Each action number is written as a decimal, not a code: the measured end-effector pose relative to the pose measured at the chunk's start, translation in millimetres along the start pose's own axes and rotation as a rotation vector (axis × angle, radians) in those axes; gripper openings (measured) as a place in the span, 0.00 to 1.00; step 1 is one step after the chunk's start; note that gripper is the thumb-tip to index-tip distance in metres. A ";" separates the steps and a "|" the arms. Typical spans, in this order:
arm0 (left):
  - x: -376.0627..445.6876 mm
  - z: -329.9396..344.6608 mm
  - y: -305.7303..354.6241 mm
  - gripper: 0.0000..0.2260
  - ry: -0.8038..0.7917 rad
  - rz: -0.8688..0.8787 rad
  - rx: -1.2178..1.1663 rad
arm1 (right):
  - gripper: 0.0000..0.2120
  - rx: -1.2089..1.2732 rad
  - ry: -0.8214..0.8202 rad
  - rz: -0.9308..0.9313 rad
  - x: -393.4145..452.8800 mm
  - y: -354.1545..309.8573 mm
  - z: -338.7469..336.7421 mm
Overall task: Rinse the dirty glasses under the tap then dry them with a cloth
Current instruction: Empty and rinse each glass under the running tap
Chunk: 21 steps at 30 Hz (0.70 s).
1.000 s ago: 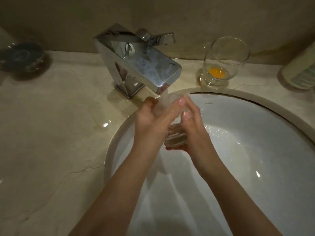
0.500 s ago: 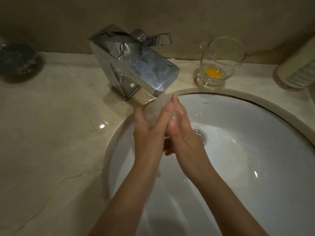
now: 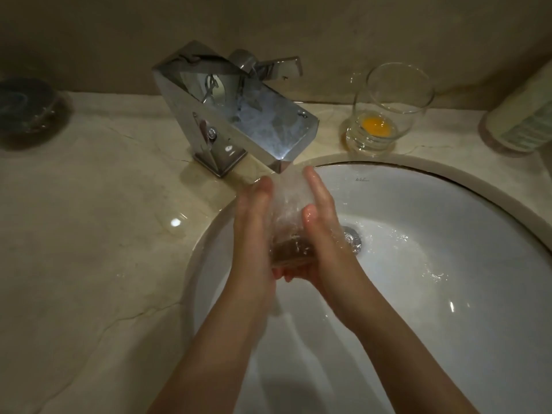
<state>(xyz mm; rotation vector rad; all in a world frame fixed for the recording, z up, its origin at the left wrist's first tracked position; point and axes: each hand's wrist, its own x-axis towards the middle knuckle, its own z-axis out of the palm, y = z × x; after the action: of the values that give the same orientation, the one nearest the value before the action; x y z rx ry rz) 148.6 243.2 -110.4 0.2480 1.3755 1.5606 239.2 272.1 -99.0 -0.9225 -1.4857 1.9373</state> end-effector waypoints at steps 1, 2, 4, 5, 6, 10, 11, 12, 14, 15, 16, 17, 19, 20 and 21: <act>1.7 -1.2 -0.2 0.34 -0.009 -0.059 -0.051 | 0.22 0.049 0.001 0.005 0.5 1.9 -0.6; 4.0 -1.7 -0.6 0.35 -0.003 -0.058 -0.059 | 0.23 0.038 0.007 -0.002 0.8 2.8 -1.1; 5.0 0.9 -0.8 0.30 0.044 0.067 0.033 | 0.22 -0.138 0.037 -0.040 0.3 2.7 -0.3; 5.9 2.5 -1.3 0.24 0.078 0.146 0.104 | 0.22 -0.259 0.035 -0.073 -0.4 2.5 0.8; 5.2 3.7 -1.2 0.19 0.115 0.226 0.195 | 0.21 -0.368 0.026 -0.106 -2.1 1.4 2.6; -1.9 3.5 -0.9 0.11 0.138 0.227 0.267 | 0.17 -0.295 0.047 -0.089 -4.5 2.2 3.4; -0.9 2.1 -1.1 0.16 0.097 0.152 0.212 | 0.17 -0.187 0.046 -0.046 -3.9 1.4 3.2; 1.3 -0.4 -2.0 0.23 0.049 0.058 0.135 | 0.18 -0.062 0.039 0.002 -2.9 2.3 2.5; 3.7 -2.4 1.0 0.33 -0.007 -0.076 -0.013 | 0.20 0.073 0.025 0.045 -0.9 3.5 1.0; 2.1 -1.7 2.8 0.33 -0.016 -0.076 -0.021 | 0.21 0.043 0.028 0.035 -0.5 3.9 0.6; 1.9 0.0 3.2 0.30 -0.001 -0.027 0.029 | 0.21 -0.035 0.038 0.015 -0.4 2.9 1.1; 3.5 0.7 2.9 0.24 0.035 0.053 0.120 | 0.20 -0.145 0.050 -0.009 -0.8 1.5 2.2; 3.9 2.7 4.1 0.16 0.107 0.257 0.321 | 0.19 -0.331 0.041 -0.060 -3.7 -1.2 2.9; 4.2 1.9 2.5 0.15 0.122 0.285 0.366 | 0.19 -0.345 0.042 -0.068 -4.3 -0.5 2.5; 3.6 0.9 1.7 0.16 0.103 0.258 0.340 | 0.19 -0.302 0.044 -0.064 -3.8 -0.8 1.6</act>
<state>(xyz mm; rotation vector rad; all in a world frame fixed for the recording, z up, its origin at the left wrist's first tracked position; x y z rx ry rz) 146.6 246.8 -110.3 0.5784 1.7436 1.5558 240.4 268.4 -97.2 -1.0245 -1.7906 1.6642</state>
